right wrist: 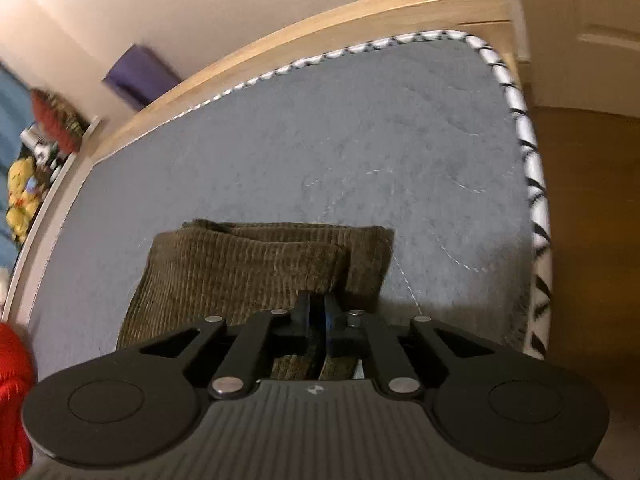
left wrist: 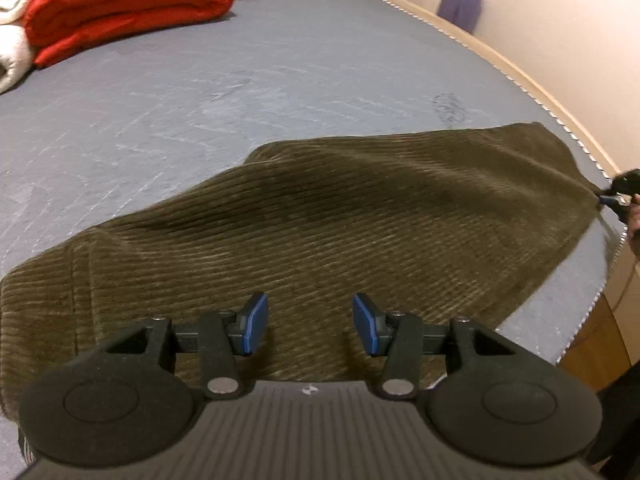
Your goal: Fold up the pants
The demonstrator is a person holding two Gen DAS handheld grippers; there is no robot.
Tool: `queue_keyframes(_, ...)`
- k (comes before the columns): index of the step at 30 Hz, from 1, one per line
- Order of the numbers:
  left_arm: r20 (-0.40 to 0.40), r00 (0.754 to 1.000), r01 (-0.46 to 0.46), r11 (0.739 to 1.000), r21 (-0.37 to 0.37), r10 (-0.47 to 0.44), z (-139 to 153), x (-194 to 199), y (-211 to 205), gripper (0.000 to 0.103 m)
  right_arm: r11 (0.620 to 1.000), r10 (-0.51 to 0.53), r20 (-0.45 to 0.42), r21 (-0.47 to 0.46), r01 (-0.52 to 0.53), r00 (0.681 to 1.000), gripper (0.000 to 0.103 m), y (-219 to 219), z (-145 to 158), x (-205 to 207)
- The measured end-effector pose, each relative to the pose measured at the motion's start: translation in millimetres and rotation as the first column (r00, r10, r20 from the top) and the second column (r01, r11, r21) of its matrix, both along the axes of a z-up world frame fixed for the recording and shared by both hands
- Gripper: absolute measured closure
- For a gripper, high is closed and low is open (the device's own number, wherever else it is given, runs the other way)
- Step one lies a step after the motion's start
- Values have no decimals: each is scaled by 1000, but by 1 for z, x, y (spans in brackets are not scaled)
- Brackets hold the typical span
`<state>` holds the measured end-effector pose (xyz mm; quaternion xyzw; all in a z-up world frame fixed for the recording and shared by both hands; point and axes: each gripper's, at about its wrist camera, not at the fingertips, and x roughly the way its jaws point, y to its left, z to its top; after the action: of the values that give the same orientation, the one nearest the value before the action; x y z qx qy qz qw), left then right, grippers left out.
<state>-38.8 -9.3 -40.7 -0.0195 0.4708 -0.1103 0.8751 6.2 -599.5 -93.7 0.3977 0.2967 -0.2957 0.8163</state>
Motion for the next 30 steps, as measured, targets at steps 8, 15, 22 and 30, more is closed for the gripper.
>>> queue_keyframes(8, -60, 969, 238, 971, 0, -238, -26, -7, -6, 51, 1000, 4, -22, -18, -5, 1000, 66, 3, -11, 20)
queue_keyframes(15, -87, 924, 383, 904, 190, -373, -57, -19, -16, 50, 999, -22, -24, -48, 21, 999, 89, 6, -4, 16)
queue_keyframes(22, -7, 912, 400, 887, 233, -410, -30, -32, -11, 96, 997, -37, 78, -67, 42, 996, 92, 11, 24, 0)
queue_keyframes(30, -14, 861, 507, 857, 96, -508, -17, -69, 4, 94, 989, -121, -86, -98, 113, 989, 91, 7, 18, -5)
